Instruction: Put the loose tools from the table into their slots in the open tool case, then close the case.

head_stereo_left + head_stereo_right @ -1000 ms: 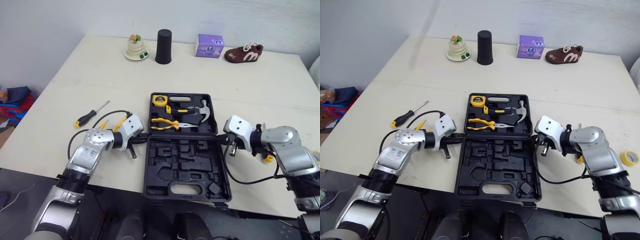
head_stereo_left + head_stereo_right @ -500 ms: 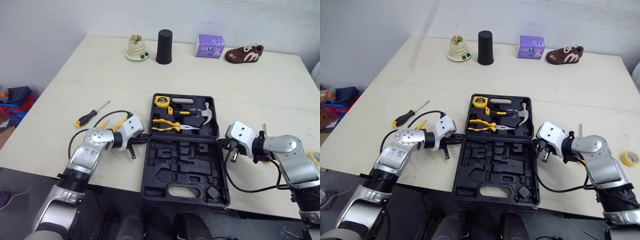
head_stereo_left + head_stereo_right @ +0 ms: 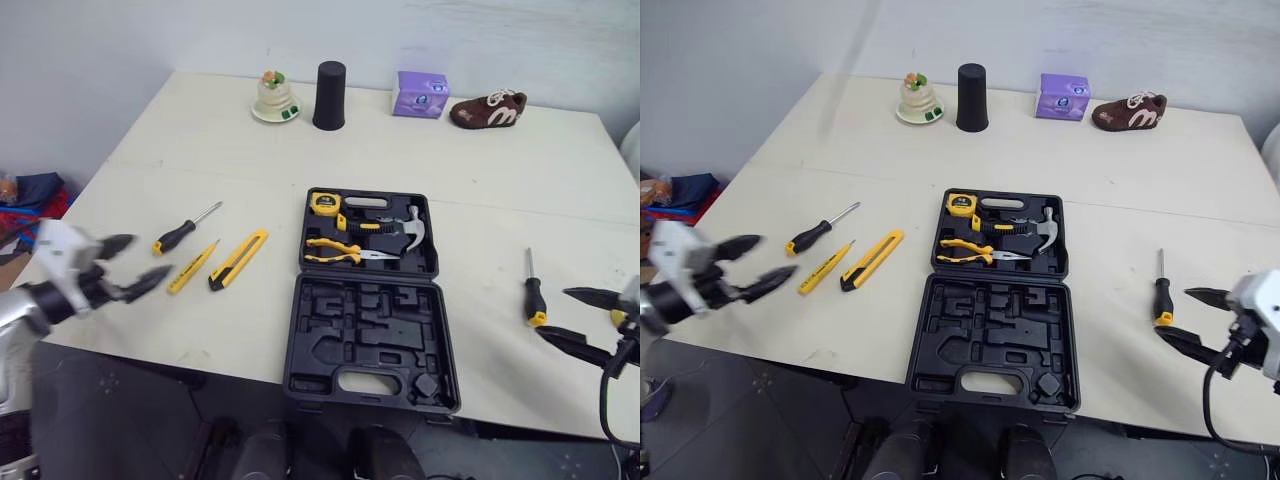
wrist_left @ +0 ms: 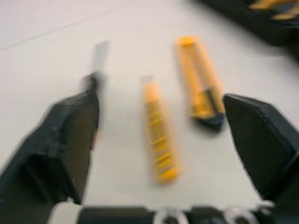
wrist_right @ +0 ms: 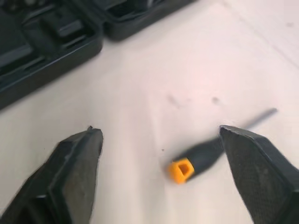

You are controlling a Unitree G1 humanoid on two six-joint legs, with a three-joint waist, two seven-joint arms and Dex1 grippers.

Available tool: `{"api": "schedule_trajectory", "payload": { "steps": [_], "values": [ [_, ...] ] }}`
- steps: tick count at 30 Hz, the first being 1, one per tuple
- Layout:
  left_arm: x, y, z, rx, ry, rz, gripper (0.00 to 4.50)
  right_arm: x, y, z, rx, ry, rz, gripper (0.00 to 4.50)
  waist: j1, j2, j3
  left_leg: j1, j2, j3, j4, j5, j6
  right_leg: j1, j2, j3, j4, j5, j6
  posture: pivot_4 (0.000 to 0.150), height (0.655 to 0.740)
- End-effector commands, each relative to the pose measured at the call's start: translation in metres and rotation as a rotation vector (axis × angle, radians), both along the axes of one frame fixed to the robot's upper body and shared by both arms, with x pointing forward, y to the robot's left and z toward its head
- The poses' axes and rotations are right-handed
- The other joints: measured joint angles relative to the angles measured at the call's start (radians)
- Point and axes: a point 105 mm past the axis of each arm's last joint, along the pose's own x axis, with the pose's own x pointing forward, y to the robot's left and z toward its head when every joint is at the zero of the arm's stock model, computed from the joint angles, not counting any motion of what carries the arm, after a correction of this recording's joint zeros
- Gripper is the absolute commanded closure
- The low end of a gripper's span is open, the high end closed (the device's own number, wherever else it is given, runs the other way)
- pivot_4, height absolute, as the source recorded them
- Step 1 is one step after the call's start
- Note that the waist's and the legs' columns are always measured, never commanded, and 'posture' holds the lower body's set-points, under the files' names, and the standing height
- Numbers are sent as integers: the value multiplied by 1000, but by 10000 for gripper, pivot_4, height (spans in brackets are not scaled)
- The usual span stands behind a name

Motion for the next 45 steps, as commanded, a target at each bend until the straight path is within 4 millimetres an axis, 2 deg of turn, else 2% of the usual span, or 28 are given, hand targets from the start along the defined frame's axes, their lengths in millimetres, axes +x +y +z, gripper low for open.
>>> {"api": "schedule_trajectory", "payload": {
  "steps": [1, 2, 3, 5, 6, 11, 13, 15, 19, 22, 26, 30, 33, 35, 37, 40, 42, 45],
  "values": [
    [-18, 41, 2, 36, -23, 154, 241, -13, -28, 5, 31, -62, -113, 4879, -2, 2, 1, 0, 0, 1, 0, -1, 0, 0, 0, 1, 0, 0, 0, 1500, 7341],
    [-22, 50, 4, 34, -32, 194, 241, -17, -37, 3, 39, -48, -147, 4879, -2, 2, 1, 0, 0, 2, 0, -1, 1, -1, -1, 2, 0, 0, 0, 1500, 7341],
    [-29, 69, 4, 58, -41, 274, 28, -19, -61, 6, 13, -95, -255, 2440, -1, 1, 1, 0, 0, 2, 0, -1, 1, -1, -1, 2, 0, 0, 0, 1500, 7341],
    [-39, 90, 2, 74, -30, 358, 28, -26, -94, 8, -52, -168, -389, 2440, -2, 0, 1, 0, 0, 2, 0, -2, 0, -2, -1, 2, 0, 0, 0, 1500, 7341],
    [-44, 99, 0, 98, -19, 383, 28, -30, -104, 7, -93, -190, -427, 2440, -2, 0, 1, 0, 0, 3, 0, -2, 1, -2, -1, 2, 0, 0, 0, 1500, 7341],
    [-63, 127, -6, 115, 52, 487, 28, -56, -133, -11, -171, -171, -532, 2440, -3, 1, 1, 0, 0, 4, -1, -3, 0, -3, -1, 3, 0, 0, 0, 1500, 7341],
    [-60, 124, -5, 100, 40, 476, 28, -60, -135, -18, -150, -143, -536, 2440, -4, 1, 1, 0, 1, 4, -2, -3, -1, -3, -1, 3, 0, 0, 0, 1500, 7341],
    [-51, 115, -7, 86, 29, 440, 28, -58, -138, -26, -36, -115, -625, 2440, -8, 1, 2, 0, 1, 5, -2, -4, -2, -3, -1, 4, 0, 0, 0, 1500, 7341],
    [-33, 95, -7, 67, 21, 366, 28, -35, -101, -18, 18, -162, -474, 2440, -20, 3, 1, 1, 1, 4, -2, -6, -5, -3, -2, 4, 1, 0, 0, 1500, 7341],
    [-15, 72, -2, 73, 34, 271, 28, -12, -57, 5, 69, -272, -271, 2440, -30, 4, 1, 1, 2, 5, -2, -5, -6, -4, -1, 4, 2, 0, 0, 1500, 7341],
    [3, 50, 7, 97, 67, 172, 28, 1, -15, 30, 130, -393, -103, 2440, -37, 4, 1, 2, 1, 6, -2, -2, -3, -5, -1, 5, 4, 0, 0, 1500, 7341],
    [22, 20, 9, 46, 181, 32, 28, 10, 72, 43, 174, -463, 239, 2440, -36, 3, 1, 1, 2, 5, -2, -1, -3, -5, -1, 4, 6, 0, 0, 1500, 7341],
    [42, 14, 8, 75, 192, 22, 28, 14, 105, 47, 214, -495, 352, 2440, -32, 3, 2, 1, 1, 6, 0, 0, -5, -6, -1, 5, 7, 0, 0, 1500, 7341],
    [51, 4, 6, 100, 225, -36, 28, 15, 117, 42, 201, -483, 406, 2440, -25, 3, 2, 1, 0, 6, 0, 1, -6, -6, -1, 5, 7, 0, 0, 1500, 7341],
    [58, -1, 1, 144, 270, -74, 28, 18, 120, 41, 210, -482, 414, 2440, -20, 3, 1, 0, 0, 7, 1, 0, -6, -6, -1, 5, 7, 0, 0, 1500, 7341],
    [70, 5, -5, 184, 330, -47, 28, 23, 121, 44, 239, -466, 405, 2440, -18, 2, 2, -3, -1, 8, 2, 0, -5, -9, -1, 5, 8, 0, 0, 1500, 7341],
    [84, 7, -9, 202, 334, -14, 28, 21, 129, 50, 252, -464, 444, 2440, -15, 1, 2, -4, -1, 8, 2, 1, -5, -10, 0, 5, 10, 0, 0, 1500, 7341],
    [95, 2, -9, 208, 322, -24, 28, 19, 134, 56, 257, -481, 465, 2440, -13, 0, 2, -5, -2, 9, 3, 3, -4, -12, 0, 4, 14, 1, 1, 1500, 7341]
  ]
}}
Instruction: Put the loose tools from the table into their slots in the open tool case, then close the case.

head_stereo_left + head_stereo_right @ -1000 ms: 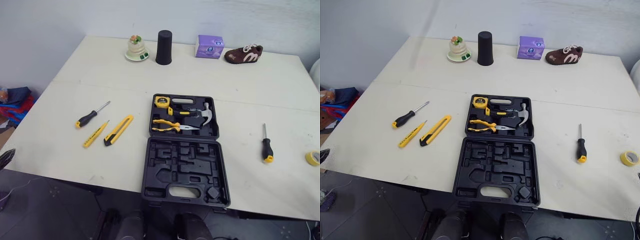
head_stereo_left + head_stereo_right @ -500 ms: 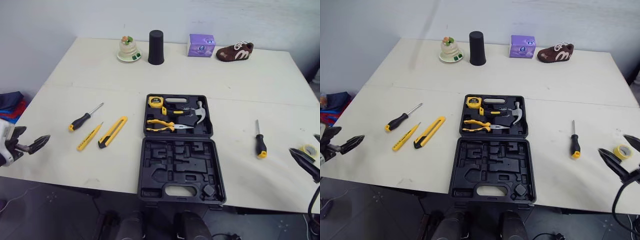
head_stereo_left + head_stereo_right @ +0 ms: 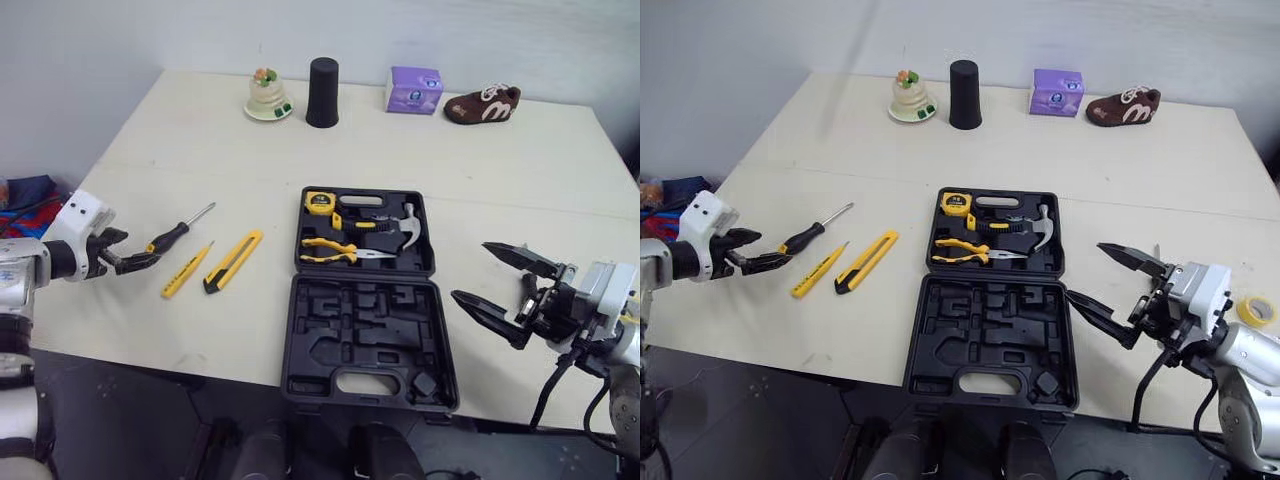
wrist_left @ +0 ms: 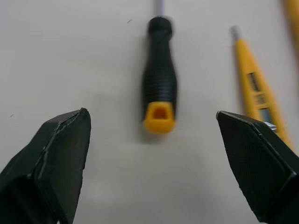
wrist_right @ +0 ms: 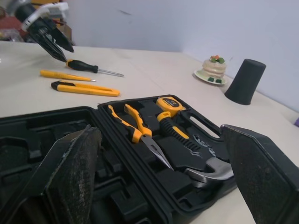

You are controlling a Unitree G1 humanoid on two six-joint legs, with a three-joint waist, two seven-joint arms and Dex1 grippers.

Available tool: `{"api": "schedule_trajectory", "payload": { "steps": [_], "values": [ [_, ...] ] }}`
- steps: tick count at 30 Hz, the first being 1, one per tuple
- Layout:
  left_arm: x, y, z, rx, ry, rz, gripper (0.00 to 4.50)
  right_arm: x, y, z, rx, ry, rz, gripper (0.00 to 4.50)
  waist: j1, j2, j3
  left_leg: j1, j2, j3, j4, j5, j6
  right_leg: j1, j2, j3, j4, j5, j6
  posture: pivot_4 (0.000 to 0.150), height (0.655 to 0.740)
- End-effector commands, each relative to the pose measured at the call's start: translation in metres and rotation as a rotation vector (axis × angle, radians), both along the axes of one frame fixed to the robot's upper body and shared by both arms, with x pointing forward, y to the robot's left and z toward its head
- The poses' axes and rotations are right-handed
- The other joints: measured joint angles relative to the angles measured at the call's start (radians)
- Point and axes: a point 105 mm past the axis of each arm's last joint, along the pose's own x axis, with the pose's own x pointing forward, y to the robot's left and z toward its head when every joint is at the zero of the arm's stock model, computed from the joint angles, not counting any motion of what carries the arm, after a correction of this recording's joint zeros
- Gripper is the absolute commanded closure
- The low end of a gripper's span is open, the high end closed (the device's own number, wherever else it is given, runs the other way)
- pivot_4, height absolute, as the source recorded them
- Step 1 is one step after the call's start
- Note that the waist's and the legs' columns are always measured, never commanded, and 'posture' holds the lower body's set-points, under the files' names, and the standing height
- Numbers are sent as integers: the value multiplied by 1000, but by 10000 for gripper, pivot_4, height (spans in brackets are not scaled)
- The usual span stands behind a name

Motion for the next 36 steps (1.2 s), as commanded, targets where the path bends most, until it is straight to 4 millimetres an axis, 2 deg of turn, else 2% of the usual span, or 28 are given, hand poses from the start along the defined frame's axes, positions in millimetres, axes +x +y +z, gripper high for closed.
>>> {"api": "schedule_trajectory", "payload": {
  "steps": [1, 4, 8, 11, 13, 16, 17, 18, 20, 22, 25, 29, 33, 36],
  "values": [
    [9, -6, 3, 6, -20, -31, 28, -6, 8, 15, 7, -57, 32, 2440, 0, -1, 0, 0, 0, 0, 0, 0, 0, -1, 0, 0, 1, 0, 0, 1500, 7341],
    [14, -20, -4, -19, 5, -84, 28, -6, 10, 16, 7, -59, 37, 2440, -3, -2, 0, 0, 0, 1, 1, 0, 0, -1, 0, 0, 2, 0, 0, 1500, 7341],
    [18, -22, -16, 15, 50, -86, 28, -7, 8, 15, -11, -60, 29, 2440, -6, -3, 0, 0, 0, 3, 1, 1, 0, -2, 0, -1, 2, 0, 0, 1500, 7341],
    [16, -9, -24, 128, 97, -37, 8167, -7, 6, 16, -23, -74, 7, 0, -5, -3, 0, 0, 0, 3, 1, 2, -1, -3, 0, -1, 4, 0, 0, 1500, 7341],
    [9, -7, -28, 164, 139, -76, 16461, -10, 7, 17, -15, -77, -1, 0, -7, -3, 0, 1, 0, 4, 1, 3, -1, -3, 0, -1, 4, 0, 0, 1500, 7341],
    [13, -5, -16, 126, 66, -53, 29746, -15, 4, 14, -36, -69, -16, 0, -10, -4, 0, 3, 0, 5, -1, 4, -2, -3, 0, 0, 4, 0, 0, 1500, 7341],
    [17, -9, -3, 110, 7, -75, 33932, -15, -1, 14, -53, -75, -40, 0, -10, -4, 0, 3, 1, 5, -1, 4, -2, -4, 0, 0, 4, 0, 0, 1500, 7341],
    [19, -12, 6, 102, -31, -95, 34830, -14, -5, 14, -64, -80, -58, 0, -10, -4, 0, 3, 1, 5, -1, 4, -2, -5, 0, 1, 4, 0, 0, 1500, 7341],
    [23, -28, 31, 96, -133, -188, 34817, -12, -14, 18, -76, -94, -94, 0, -8, -6, 1, 1, 1, 5, 0, 4, -2, -6, 0, 1, 5, 0, 0, 1500, 7341],
    [22, -46, 47, 99, -185, -294, 34817, -11, -21, 21, -74, -97, -119, 0, -6, -8, 1, 0, 1, 4, 0, 4, -2, -6, 0, 1, 5, 0, 0, 1500, 7341],
    [1, -104, 62, 108, -216, -593, 34817, -15, -36, 18, -76, -32, -132, 0, 1, -8, 1, -2, 0, 2, 1, 4, -2, -5, -1, 2, 6, 0, 0, 1500, 7341],
    [-36, -171, 63, 145, -210, -867, 34817, -19, -50, 8, -118, 17, -170, 0, 2, -8, 1, -2, 0, 0, 0, 4, -1, -2, -1, 3, 2, 0, 0, 1500, 7341],
    [-55, -215, 56, 144, -151, -985, 34818, -22, -53, -8, -146, 89, -165, 0, 4, -8, 1, -1, 0, 0, 1, 5, -1, 0, -1, 2, 1, 0, 0, 1500, 7341],
    [-60, -235, 50, 210, -111, -1023, 34818, -24, -57, -19, -161, 132, -174, 0, -1, -8, 1, 2, 0, 0, 0, 6, -2, 1, 0, 3, -1, 0, 0, 1500, 7341]
  ]
}}
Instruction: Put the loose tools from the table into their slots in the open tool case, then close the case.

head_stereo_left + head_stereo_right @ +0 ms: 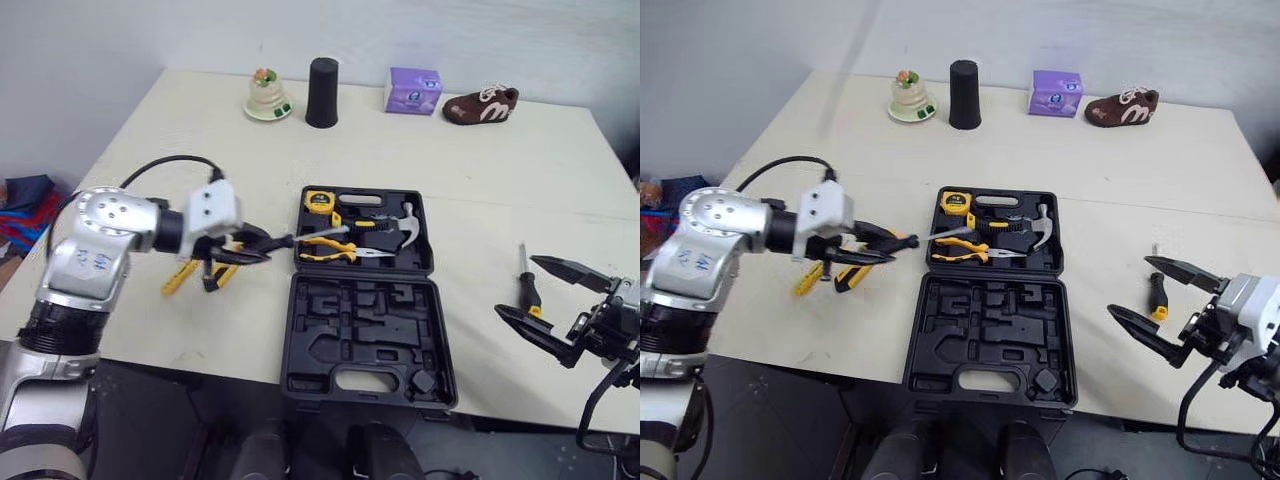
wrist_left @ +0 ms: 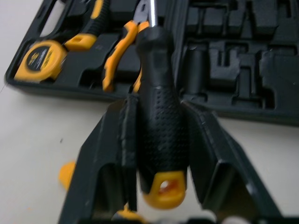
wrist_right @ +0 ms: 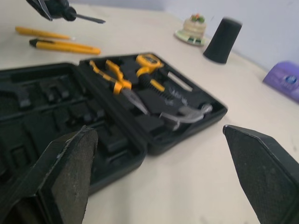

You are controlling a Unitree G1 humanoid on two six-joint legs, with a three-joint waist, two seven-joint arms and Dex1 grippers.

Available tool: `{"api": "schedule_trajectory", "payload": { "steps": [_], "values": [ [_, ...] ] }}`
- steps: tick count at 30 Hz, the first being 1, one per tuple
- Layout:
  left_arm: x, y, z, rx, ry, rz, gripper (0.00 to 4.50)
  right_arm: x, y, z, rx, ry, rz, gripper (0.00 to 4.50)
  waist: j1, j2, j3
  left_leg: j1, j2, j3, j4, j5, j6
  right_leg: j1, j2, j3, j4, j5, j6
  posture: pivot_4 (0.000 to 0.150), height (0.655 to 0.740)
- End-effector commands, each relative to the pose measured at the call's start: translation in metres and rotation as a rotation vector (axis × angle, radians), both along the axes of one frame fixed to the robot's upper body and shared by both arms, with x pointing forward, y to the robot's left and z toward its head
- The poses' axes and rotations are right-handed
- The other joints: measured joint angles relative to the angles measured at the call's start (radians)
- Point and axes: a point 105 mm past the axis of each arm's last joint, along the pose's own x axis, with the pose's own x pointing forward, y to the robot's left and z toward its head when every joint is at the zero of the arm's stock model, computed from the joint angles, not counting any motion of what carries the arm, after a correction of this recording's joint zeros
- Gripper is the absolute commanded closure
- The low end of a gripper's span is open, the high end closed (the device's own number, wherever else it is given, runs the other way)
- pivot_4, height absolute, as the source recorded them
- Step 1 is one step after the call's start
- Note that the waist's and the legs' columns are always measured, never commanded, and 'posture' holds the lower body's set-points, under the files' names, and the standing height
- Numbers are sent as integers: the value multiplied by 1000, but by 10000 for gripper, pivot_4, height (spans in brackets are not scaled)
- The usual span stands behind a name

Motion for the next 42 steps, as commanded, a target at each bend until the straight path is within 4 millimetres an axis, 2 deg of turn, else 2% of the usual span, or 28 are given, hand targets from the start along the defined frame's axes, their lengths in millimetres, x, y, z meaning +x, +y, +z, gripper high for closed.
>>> {"api": "schedule_trajectory", "payload": {
  "steps": [1, 5, 7, 12, 25, 30, 39, 42],
  "values": [
    [-2, -23, 3, 69, -28, -4, 34818, -4, -3, -5, -31, 17, 1, 0, -3, 0, 0, 0, 0, 0, 0, 0, 0, 0, 0, 0, 0, 0, 0, 1500, 7341],
    [-12, -63, -9, 161, -30, -62, 34818, -7, -1, -7, -20, 15, 11, 0, 1, 1, 0, 0, 0, 0, 0, 1, -1, 0, 1, 0, 1, 0, 0, 1500, 7341],
    [-12, -69, -14, 200, -31, -61, 34818, -8, 1, -8, -21, 14, 19, 0, 1, 1, 0, 0, 0, 0, 0, 1, -1, 0, 1, 1, 0, 0, 0, 1500, 7341],
    [-5, -75, -28, 322, -65, -60, 34818, -9, 5, -8, -15, 5, 30, 0, 3, 1, 0, 0, 1, -1, 0, 2, -2, 0, 2, 0, -1, 0, 0, 1500, 7341],
    [7, -82, -39, 369, -73, -20, 34818, -12, 16, -9, 17, -13, 38, 0, 21, 1, 0, -1, 0, -3, 1, 2, -1, 1, 1, -1, -2, 0, 0, 1500, 7341],
    [6, -94, -39, 351, -79, -41, 34818, -11, 20, -12, 20, -9, 42, 0, 21, 1, 0, -1, 0, -3, 0, 2, -1, 1, 1, -1, -3, 0, 0, 1500, 7341],
    [12, -95, -37, 341, -93, -30, 34818, -12, 23, -12, 23, -9, 42, 0, 21, 1, 0, -1, 0, -3, 1, 2, -1, 2, 1, -1, -3, 0, 0, 1500, 7341],
    [9, -102, -30, 301, -121, -74, 20632, -12, 22, -12, 23, -9, 41, 0, 21, 1, 0, -1, 0, -4, 1, 2, -1, 2, 1, -1, -3, 0, 0, 1500, 7341]
  ]
}}
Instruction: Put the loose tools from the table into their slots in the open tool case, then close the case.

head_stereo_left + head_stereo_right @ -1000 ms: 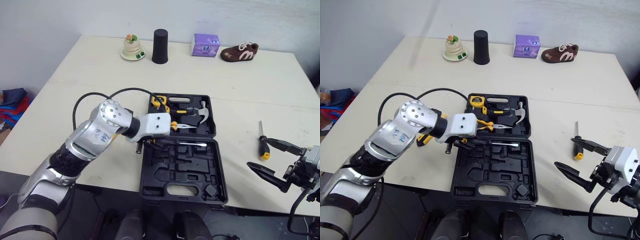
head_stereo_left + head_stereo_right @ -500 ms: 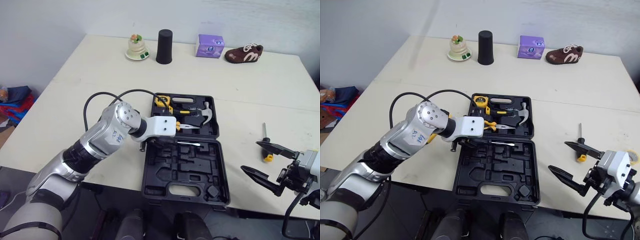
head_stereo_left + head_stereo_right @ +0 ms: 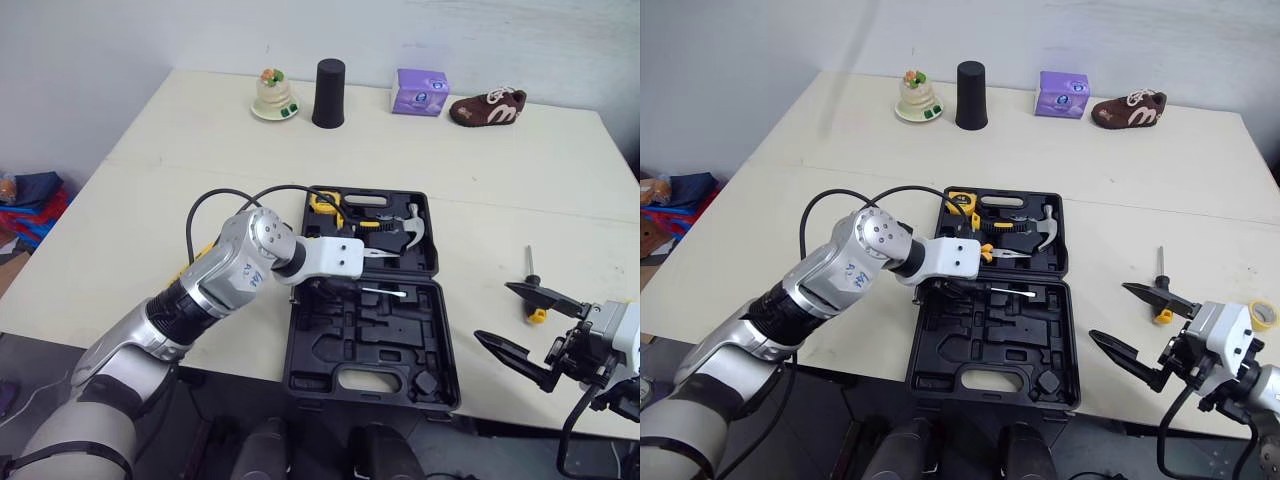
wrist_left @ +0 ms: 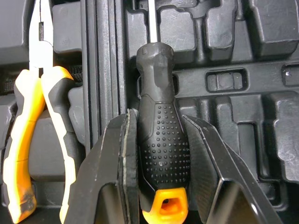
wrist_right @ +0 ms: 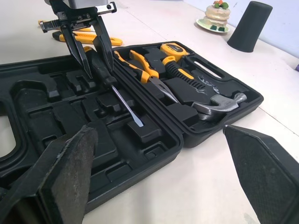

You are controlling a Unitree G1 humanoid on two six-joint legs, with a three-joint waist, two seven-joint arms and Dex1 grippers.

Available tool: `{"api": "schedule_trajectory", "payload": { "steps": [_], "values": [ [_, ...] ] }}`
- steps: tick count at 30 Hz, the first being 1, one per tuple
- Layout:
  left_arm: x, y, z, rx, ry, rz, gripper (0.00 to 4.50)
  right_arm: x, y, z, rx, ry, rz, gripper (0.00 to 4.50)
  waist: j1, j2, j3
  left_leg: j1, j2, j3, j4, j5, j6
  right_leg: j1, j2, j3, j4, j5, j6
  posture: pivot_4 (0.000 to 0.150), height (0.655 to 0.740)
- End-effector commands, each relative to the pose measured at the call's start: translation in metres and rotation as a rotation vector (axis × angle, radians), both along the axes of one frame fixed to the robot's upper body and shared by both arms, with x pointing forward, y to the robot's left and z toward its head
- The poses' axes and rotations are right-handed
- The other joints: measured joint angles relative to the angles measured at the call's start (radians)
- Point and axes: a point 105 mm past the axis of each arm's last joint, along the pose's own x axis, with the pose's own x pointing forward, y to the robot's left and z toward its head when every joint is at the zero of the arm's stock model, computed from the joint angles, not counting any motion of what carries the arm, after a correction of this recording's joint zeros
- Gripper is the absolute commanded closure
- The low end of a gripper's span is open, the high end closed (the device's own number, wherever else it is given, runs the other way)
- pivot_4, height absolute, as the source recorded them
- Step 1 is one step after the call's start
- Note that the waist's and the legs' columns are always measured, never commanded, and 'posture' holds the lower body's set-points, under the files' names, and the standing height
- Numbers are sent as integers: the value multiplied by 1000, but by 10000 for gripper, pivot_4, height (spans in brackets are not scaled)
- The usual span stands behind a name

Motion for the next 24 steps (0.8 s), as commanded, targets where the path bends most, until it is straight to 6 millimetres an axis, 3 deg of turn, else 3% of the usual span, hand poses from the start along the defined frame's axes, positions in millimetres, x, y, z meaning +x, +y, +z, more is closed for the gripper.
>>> {"api": "schedule_trajectory", "payload": {
  "steps": [1, 3, 6, 12, 13, 15, 18, 20, 21, 24],
  "values": [
    [0, -12, 23, -72, -81, -50, 16185, -3, 3, 7, -3, -40, 11, 0, 0, 0, 0, 0, 0, 0, 0, 0, 0, 0, 0, 0, 0, 0, 0, 1500, 7341],
    [-3, -14, 29, -93, -74, -73, 7455, -3, 4, 7, -3, -39, 12, 0, 0, 0, 0, 0, 0, -1, 0, 0, 0, 1, 0, -1, -1, 0, 0, 1500, 7341],
    [-11, -18, 37, -137, -52, -108, 7455, -3, 5, 7, -3, -38, 14, 0, -2, 0, 0, 1, 0, -1, 0, 0, 0, 2, 0, -1, -1, 0, 0, 1500, 7341],
    [-12, -27, 58, -459, -38, -158, 7455, -2, 5, 4, 3, -32, 8, 0, -1, 1, 0, 3, 0, -3, 0, 0, 0, 6, 0, -3, -3, 0, 0, 1500, 7341],
    [-9, -26, 64, -616, 27, -120, 12728, -2, 4, 3, 3, -28, 3, 0, -2, 1, -1, 3, 0, -3, 0, 0, 0, 6, 0, -3, -3, 0, 0, 1500, 7341],
    [0, -16, 60, -768, 34, -90, 20137, -2, 2, 0, 2, -17, -4, 0, -2, 2, -1, 4, 0, -4, 0, 0, 0, 7, 0, -4, -3, 0, 0, 1500, 7341],
    [-1, -2, 19, -661, 46, -90, 32551, -2, 0, 0, 1, -15, -6, 0, -7, 2, -1, 5, 0, -3, 0, 0, 0, 7, 0, -4, -2, 0, 0, 1500, 7341],
    [-1, 1, 6, -657, 84, -64, 42406, -2, -1, -1, -1, -14, -10, 0, -4, 2, -1, 6, 0, -3, -1, 0, 0, 7, 0, -4, -2, 0, 0, 1500, 7341],
    [0, 1, 2, -664, 99, -45, 44368, -2, -2, -1, -2, -15, -12, 0, -2, 2, -1, 5, 0, -3, 0, 0, 0, 7, 0, -4, -3, 0, 0, 1500, 7341],
    [-4, -1, -14, -642, 130, -30, 44368, -2, -3, -2, 1, -10, -20, 0, 4, 2, -1, 4, -1, -5, 1, -1, 2, 8, -1, -4, -4, 1, 1, 1500, 7341]
  ]
}}
